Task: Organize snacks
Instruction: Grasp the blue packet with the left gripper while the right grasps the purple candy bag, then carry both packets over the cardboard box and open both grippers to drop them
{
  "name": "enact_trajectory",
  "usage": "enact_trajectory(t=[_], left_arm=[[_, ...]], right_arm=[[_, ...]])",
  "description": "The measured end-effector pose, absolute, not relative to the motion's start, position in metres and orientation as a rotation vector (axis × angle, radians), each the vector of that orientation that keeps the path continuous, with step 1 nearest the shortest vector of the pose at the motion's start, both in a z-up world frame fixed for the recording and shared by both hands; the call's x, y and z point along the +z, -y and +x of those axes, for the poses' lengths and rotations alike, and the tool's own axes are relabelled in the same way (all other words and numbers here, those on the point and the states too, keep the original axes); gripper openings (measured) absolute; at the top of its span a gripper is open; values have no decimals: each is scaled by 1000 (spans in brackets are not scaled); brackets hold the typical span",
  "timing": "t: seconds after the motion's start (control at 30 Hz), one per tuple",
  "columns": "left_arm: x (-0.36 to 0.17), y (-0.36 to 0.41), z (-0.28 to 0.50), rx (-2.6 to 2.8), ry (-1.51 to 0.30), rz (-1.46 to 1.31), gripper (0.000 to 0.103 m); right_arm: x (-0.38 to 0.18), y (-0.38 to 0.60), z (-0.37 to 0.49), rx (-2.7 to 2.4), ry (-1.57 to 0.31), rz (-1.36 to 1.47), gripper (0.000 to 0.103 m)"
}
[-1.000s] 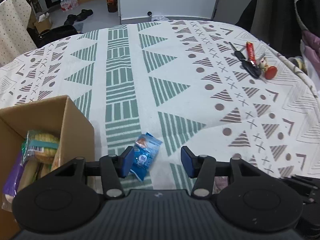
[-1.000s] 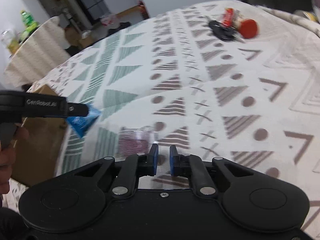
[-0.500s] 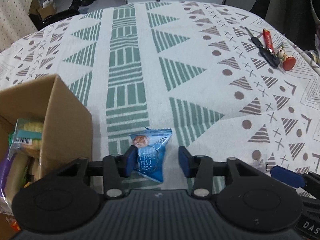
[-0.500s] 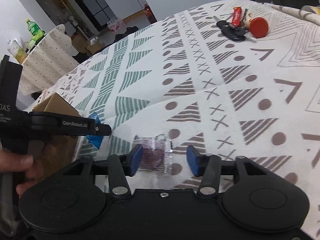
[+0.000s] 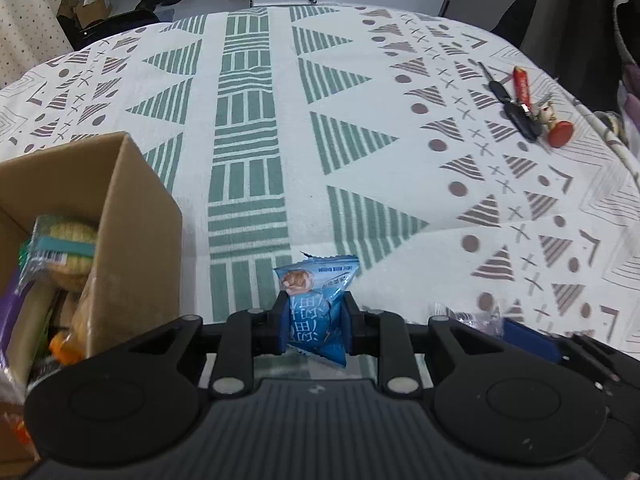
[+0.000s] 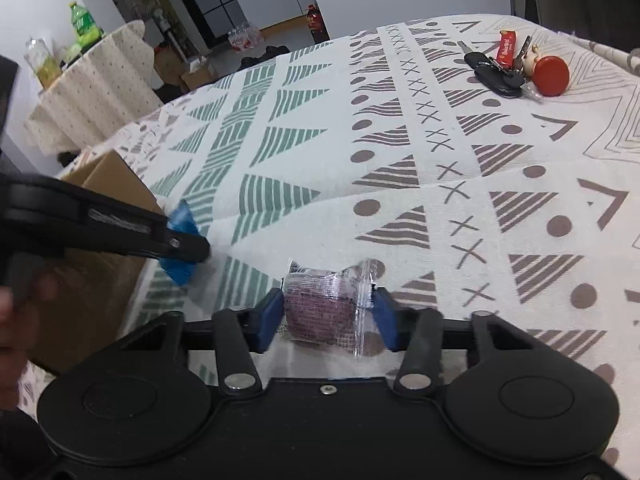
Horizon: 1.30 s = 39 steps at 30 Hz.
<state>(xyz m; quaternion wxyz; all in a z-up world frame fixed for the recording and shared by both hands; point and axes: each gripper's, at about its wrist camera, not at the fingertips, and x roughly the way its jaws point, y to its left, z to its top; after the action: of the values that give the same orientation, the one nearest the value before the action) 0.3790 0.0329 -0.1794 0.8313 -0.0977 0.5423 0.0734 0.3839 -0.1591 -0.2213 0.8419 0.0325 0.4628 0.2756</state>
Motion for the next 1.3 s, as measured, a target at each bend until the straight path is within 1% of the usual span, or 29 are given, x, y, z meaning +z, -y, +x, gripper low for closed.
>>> enact_trajectory(t=[0.1, 0.2, 0.7, 0.97, 1.3], left_arm=[[-168, -30, 370, 147, -1137, -214, 24], [-157, -27, 360, 137, -1121, -224, 24], [-105, -33, 295, 116, -1031, -283, 24], [-80, -56, 269, 122, -983, -315, 24], [-61, -96, 249, 156, -945, -357, 24]], right_arm=[[-216, 163, 379, 587, -1003, 75, 33], [-212, 165, 369, 591, -1002, 80, 32], [-148, 175, 325, 554, -913, 124, 32], [-120, 159, 306, 564, -875, 130, 32], [-96, 128, 294, 590, -843, 128, 31]])
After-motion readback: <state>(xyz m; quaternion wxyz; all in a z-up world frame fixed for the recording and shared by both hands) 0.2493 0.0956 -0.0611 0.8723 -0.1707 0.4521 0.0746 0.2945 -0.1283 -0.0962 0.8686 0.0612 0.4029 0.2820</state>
